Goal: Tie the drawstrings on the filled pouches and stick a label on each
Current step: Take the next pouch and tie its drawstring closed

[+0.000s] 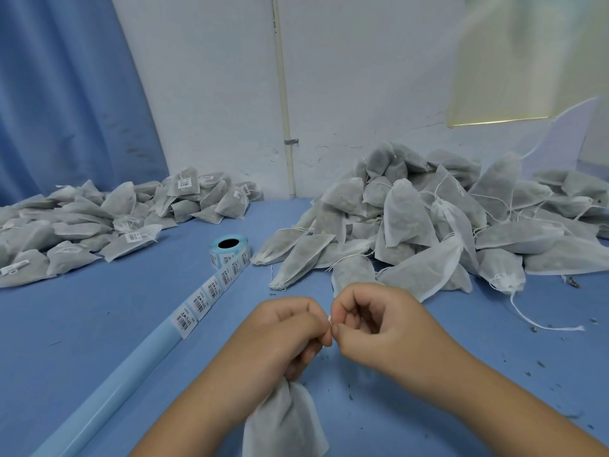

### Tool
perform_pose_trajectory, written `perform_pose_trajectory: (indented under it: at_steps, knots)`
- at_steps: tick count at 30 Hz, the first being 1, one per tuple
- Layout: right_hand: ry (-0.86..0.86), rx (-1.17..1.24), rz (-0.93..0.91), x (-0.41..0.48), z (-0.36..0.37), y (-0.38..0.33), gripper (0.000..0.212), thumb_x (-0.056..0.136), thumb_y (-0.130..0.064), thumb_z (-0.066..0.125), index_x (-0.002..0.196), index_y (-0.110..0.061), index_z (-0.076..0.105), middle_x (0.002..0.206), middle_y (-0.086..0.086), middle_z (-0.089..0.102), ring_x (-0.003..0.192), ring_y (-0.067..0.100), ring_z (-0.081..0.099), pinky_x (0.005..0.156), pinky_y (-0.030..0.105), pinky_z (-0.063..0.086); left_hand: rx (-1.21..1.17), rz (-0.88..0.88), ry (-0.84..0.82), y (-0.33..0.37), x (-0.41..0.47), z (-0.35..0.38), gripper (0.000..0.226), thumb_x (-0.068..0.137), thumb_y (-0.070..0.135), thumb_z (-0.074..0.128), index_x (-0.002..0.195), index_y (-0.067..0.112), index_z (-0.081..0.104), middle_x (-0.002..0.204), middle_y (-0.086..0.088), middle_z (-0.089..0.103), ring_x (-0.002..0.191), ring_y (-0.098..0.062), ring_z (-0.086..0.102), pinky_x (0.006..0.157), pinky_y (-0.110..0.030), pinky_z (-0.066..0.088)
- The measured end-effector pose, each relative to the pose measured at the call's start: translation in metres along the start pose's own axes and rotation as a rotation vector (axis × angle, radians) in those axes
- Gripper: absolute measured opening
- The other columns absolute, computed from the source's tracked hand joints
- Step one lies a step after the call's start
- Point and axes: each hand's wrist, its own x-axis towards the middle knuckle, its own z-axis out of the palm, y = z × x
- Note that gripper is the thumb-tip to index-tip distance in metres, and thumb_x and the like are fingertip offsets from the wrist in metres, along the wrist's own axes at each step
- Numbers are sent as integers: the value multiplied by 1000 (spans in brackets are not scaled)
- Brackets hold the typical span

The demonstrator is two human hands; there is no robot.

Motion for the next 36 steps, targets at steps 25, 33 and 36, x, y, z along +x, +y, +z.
perform_pose_trajectory:
  at_steps: [25, 33, 36]
  knots:
    - [-100, -1, 119, 5, -9, 7, 3, 69, -26, 57, 67, -26, 59, 58, -7, 56, 57, 8, 54, 56, 20, 40, 82, -18, 102, 3, -1, -1, 14, 68, 32, 68, 62, 19, 70, 56, 0, 59, 42, -13, 39, 42, -22, 33]
    - [12, 171, 146, 5, 4, 5, 14, 85, 0, 63, 81, -12, 57, 63, 1, 61, 58, 12, 61, 53, 23, 43, 74, 3, 150, -3, 3, 0, 20, 86, 21, 64, 66, 19, 68, 53, 1, 55, 40, -11, 40, 40, -19, 34]
    - [53, 190, 147, 4, 6, 3, 18, 82, 6, 60, 81, -12, 58, 62, 1, 59, 58, 13, 59, 53, 22, 43, 88, 26, 185, -4, 2, 0, 16, 81, 28, 64, 66, 22, 68, 51, 2, 53, 42, -12, 39, 41, -20, 34]
